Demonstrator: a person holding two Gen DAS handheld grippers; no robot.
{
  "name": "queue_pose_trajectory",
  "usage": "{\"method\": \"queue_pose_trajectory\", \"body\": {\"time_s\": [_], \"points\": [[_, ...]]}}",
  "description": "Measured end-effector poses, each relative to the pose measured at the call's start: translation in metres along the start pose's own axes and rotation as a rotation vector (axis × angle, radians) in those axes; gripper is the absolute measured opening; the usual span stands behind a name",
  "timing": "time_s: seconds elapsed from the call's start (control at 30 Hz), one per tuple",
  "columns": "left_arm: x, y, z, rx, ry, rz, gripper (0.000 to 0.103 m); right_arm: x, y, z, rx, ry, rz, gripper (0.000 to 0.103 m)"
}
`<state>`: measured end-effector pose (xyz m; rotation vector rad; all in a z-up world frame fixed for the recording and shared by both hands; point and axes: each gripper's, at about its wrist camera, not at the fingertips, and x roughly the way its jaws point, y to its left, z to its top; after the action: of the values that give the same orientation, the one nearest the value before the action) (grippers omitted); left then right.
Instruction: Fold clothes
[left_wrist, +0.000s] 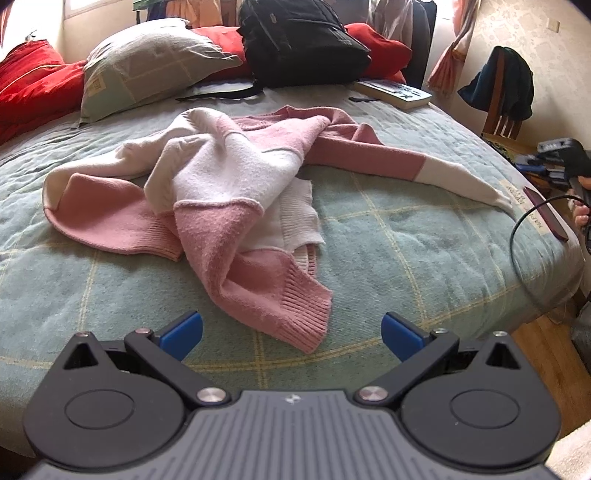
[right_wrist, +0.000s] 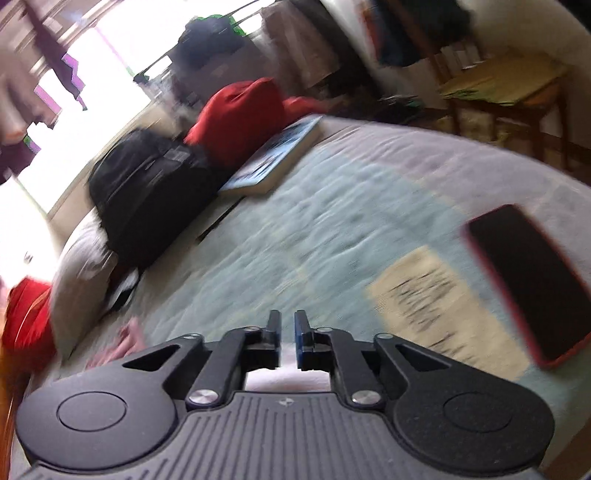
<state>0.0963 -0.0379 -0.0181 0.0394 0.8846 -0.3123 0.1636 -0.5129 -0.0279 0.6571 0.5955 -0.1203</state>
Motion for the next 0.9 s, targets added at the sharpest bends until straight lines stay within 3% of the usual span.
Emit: {"method": "queue_pose_trajectory", "body": {"time_s": [0.03,0.1,0.2,0.5,0.77,0.9], "points": [[0.000,-0.001,0.000,0.004,0.001,-0.002,0.102,0.004,0.007,-0.004,-0.014,0.018,0.031,0.025],[0.001,-0.003,0.001,0.010,0.004,-0.004,0.102,0.012,0.026,-0.016,-0.048,0.061,0.094,0.044],[0.002,-0.004,0.001,0.015,0.011,-0.002,0.102,0.025,0.059,-0.034,-0.127,0.116,0.171,0.060],[0.006,-0.004,0.002,0.021,0.028,0.007,0.102,0.089,0.152,-0.050,-0.353,0.180,0.312,0.064],[0.015,0.005,0.004,-0.004,0.049,0.024,0.102,0.178,0.184,-0.043,-0.439,0.370,0.339,0.075],[0.022,0.011,0.004,-0.018,0.065,0.027,0.102,0.198,0.175,-0.047,-0.440,0.443,0.338,0.079]]}}
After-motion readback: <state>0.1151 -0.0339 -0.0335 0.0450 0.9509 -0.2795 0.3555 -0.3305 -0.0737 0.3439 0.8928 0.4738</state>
